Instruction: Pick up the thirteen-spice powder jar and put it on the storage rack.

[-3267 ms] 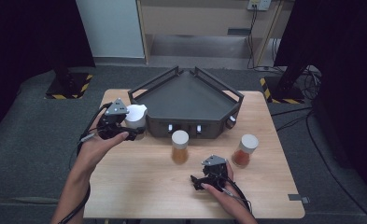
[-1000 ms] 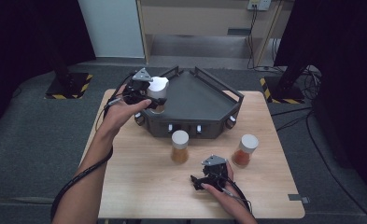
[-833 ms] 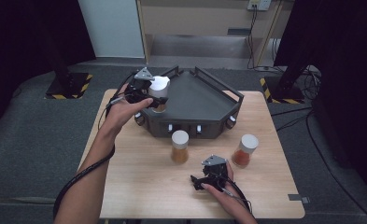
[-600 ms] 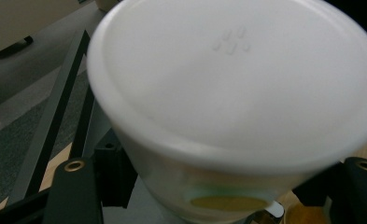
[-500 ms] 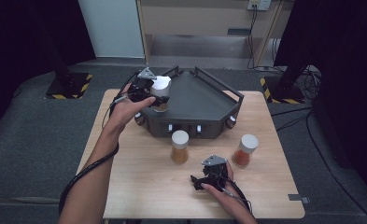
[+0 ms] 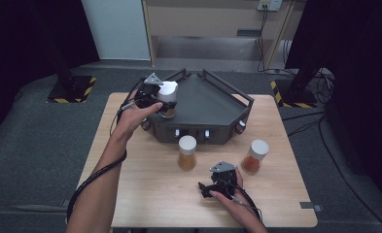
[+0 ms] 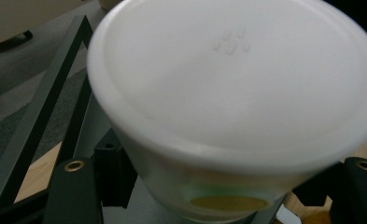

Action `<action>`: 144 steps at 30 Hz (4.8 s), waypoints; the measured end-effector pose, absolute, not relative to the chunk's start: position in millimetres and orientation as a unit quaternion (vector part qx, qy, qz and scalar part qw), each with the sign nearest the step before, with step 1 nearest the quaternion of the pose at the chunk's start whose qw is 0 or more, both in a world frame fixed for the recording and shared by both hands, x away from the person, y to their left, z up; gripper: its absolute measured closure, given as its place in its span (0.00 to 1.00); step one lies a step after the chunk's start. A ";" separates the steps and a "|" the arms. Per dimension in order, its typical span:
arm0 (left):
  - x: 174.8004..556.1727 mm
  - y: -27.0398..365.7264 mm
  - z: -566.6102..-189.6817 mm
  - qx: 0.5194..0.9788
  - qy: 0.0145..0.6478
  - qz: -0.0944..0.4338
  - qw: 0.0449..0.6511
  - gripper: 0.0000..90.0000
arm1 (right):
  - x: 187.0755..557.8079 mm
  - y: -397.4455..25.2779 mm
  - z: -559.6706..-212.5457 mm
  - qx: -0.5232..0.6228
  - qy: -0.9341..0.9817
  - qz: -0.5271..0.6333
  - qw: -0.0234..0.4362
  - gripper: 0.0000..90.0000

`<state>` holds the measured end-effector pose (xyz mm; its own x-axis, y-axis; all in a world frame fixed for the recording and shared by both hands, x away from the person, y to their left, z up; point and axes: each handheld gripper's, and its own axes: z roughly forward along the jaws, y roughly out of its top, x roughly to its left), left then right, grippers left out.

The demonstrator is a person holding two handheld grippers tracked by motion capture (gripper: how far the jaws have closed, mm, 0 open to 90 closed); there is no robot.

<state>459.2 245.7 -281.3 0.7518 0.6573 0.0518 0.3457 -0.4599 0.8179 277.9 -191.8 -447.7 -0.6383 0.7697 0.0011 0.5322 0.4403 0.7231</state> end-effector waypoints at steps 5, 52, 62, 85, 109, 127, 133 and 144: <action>458.4 244.3 -286.0 0.836 0.300 0.183 0.421 0.32 | 277.9 -191.8 -447.7 0.391 0.832 0.356 0.167 0.01; 424.7 257.6 -287.0 0.819 0.345 0.208 0.408 0.08 | 277.9 -191.9 -448.0 0.391 0.832 0.357 0.167 0.01; 392.5 268.1 -297.5 0.808 0.358 0.216 0.415 0.07 | 277.8 -191.7 -447.8 0.393 0.831 0.357 0.165 0.01; 344.9 281.0 -314.1 0.814 0.361 0.221 0.398 0.05 | 277.7 -191.4 -447.7 0.392 0.832 0.356 0.167 0.01; 317.7 286.2 -349.3 0.805 0.386 0.199 0.404 0.05 | 277.6 -191.4 -447.8 0.392 0.832 0.356 0.167 0.01; 288.7 288.1 -373.1 0.807 0.393 0.195 0.395 0.05 | 277.6 -191.3 -447.8 0.392 0.832 0.356 0.167 0.01; 280.9 290.6 -380.9 0.810 0.398 0.190 0.387 0.05 | 277.6 -191.3 -447.7 0.392 0.832 0.356 0.167 0.01; 262.5 289.1 -406.2 0.811 0.411 0.174 0.378 0.05 | 277.6 -191.4 -447.8 0.392 0.832 0.356 0.167 0.01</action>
<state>262.5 289.1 -406.2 0.6014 0.7985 -0.0274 0.5352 -0.3771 0.7559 277.6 -191.4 -447.8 -0.6367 0.7711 0.0012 0.5336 0.4395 0.7226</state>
